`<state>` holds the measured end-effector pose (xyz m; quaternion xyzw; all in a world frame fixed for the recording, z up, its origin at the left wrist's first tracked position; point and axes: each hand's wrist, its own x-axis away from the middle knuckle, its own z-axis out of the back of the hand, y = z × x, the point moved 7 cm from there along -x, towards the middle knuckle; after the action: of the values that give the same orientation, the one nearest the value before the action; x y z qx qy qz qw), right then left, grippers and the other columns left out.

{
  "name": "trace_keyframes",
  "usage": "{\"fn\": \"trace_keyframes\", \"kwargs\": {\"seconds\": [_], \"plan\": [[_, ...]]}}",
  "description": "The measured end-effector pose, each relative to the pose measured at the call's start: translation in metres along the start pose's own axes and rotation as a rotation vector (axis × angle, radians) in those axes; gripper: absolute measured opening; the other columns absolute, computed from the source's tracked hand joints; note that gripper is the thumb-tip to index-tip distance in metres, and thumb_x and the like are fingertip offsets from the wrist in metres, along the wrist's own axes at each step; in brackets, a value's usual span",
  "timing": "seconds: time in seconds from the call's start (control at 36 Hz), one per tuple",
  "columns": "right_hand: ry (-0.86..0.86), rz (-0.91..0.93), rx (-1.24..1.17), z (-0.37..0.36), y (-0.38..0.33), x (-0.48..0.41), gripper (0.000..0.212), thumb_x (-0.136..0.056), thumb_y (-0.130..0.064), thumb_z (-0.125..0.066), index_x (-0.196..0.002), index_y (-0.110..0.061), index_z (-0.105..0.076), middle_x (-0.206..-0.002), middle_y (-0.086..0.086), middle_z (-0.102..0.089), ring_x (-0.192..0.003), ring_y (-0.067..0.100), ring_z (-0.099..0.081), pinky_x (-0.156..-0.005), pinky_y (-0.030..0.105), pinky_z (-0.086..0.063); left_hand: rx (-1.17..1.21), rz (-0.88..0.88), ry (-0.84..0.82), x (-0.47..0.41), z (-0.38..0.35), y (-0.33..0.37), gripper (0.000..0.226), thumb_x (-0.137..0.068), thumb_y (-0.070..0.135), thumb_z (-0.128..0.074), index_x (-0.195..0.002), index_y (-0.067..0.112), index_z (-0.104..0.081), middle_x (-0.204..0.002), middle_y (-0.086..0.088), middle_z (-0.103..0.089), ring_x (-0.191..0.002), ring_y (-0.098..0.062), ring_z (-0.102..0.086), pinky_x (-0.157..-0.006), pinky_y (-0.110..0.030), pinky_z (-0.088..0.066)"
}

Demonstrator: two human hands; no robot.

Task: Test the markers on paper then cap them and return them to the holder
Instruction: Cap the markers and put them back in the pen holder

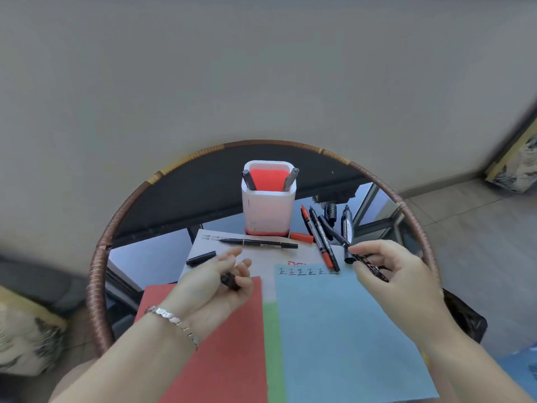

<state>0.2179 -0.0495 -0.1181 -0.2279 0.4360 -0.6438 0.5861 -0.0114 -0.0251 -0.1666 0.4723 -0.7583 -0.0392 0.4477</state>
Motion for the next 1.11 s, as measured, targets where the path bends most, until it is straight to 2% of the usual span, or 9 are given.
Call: {"fn": "trace_keyframes", "kwargs": {"seconds": [0.11,0.22,0.31,0.42,0.56,0.69,0.81,0.92,1.11], "plan": [[-0.037,-0.007,-0.026,-0.010,-0.001,0.003,0.035,-0.078,-0.004,-0.064,-0.075,-0.039,-0.065,-0.075,-0.019,-0.061,-0.067,-0.004,-0.055,-0.052,0.006,-0.038,-0.019,0.083,-0.028,0.003,0.006,0.001,0.016,-0.076,0.009,-0.061,-0.091,0.003,-0.061,-0.091,-0.015,-0.054,-0.060,-0.012,-0.043,-0.048,-0.018,-0.035],[-0.058,-0.008,-0.034,-0.015,-0.002,0.004,0.034,-0.077,-0.004,-0.063,-0.075,-0.038,-0.065,-0.084,-0.026,-0.061,-0.073,0.001,-0.056,-0.057,0.010,-0.042,0.001,0.050,-0.127,0.008,0.000,0.006,0.021,-0.063,0.007,-0.065,-0.084,0.004,-0.067,-0.083,-0.011,-0.057,-0.061,-0.011,-0.045,-0.045,-0.017,-0.039],[-0.053,-0.001,-0.037,-0.015,-0.004,0.005,0.034,-0.077,-0.003,-0.063,-0.075,-0.037,-0.066,-0.083,-0.022,-0.063,-0.078,0.004,-0.057,-0.060,0.016,-0.045,0.022,0.073,-0.191,0.012,-0.004,0.004,0.018,-0.067,0.002,-0.061,-0.082,0.000,-0.069,-0.078,-0.012,-0.060,-0.060,-0.011,-0.049,-0.043,-0.018,-0.042],[-0.054,0.004,-0.050,-0.014,-0.006,0.008,0.034,-0.076,-0.002,-0.063,-0.074,-0.036,-0.066,-0.086,-0.018,-0.065,-0.079,0.002,-0.056,-0.062,0.013,-0.045,0.105,0.061,-0.252,0.012,-0.009,0.002,0.025,-0.078,0.005,-0.052,-0.102,-0.001,-0.049,-0.071,-0.014,-0.068,-0.053,-0.013,-0.063,-0.045,-0.017,-0.048],[-0.072,0.009,-0.011,-0.013,-0.007,0.010,0.036,-0.076,0.001,-0.064,-0.077,-0.034,-0.064,-0.092,-0.014,-0.064,-0.081,-0.002,-0.053,-0.063,0.007,-0.042,0.067,-0.057,-0.208,0.007,-0.003,0.003,0.020,-0.097,0.018,-0.037,-0.081,0.007,-0.042,-0.085,-0.022,-0.071,-0.061,-0.014,-0.070,-0.048,-0.025,-0.055],[-0.070,0.001,0.007,-0.011,-0.007,0.012,0.037,-0.076,0.002,-0.065,-0.077,-0.035,-0.064,-0.088,-0.016,-0.063,-0.082,-0.005,-0.053,-0.065,0.003,-0.040,0.061,-0.013,-0.212,0.008,-0.004,-0.006,0.028,-0.100,0.026,-0.030,-0.094,0.003,-0.045,-0.091,-0.024,-0.070,-0.069,-0.023,-0.071,-0.053,-0.032,-0.057],[-0.056,-0.038,-0.082,-0.010,-0.006,0.015,0.036,-0.076,0.003,-0.065,-0.077,-0.032,-0.065,-0.078,-0.012,-0.065,-0.071,0.000,-0.055,-0.058,0.006,-0.042,-0.070,-0.058,-0.139,0.005,-0.003,-0.007,0.033,-0.097,0.029,-0.037,-0.089,0.010,-0.063,-0.082,-0.005,-0.071,-0.071,-0.011,-0.063,-0.067,-0.030,-0.048],[-0.085,-0.014,-0.157,-0.011,-0.017,0.019,0.032,-0.077,0.002,-0.065,-0.079,-0.030,-0.067,-0.077,-0.019,-0.068,-0.061,0.002,-0.057,-0.053,0.008,-0.042,-0.110,-0.148,-0.060,0.004,-0.005,-0.005,0.029,-0.093,0.030,-0.044,-0.085,0.018,-0.070,-0.074,0.001,-0.045,-0.061,-0.009,-0.041,-0.061,-0.021,-0.036],[-0.089,0.070,-0.178,-0.008,-0.032,0.027,0.032,-0.075,-0.002,-0.063,-0.082,-0.033,-0.071,-0.078,-0.009,-0.071,-0.062,0.009,-0.059,-0.053,0.012,-0.044,0.066,-0.180,-0.193,0.009,-0.020,-0.009,0.013,-0.072,0.016,-0.062,-0.082,0.009,-0.066,-0.060,-0.001,-0.064,-0.052,-0.011,-0.063,-0.054,-0.022,-0.055]]}}
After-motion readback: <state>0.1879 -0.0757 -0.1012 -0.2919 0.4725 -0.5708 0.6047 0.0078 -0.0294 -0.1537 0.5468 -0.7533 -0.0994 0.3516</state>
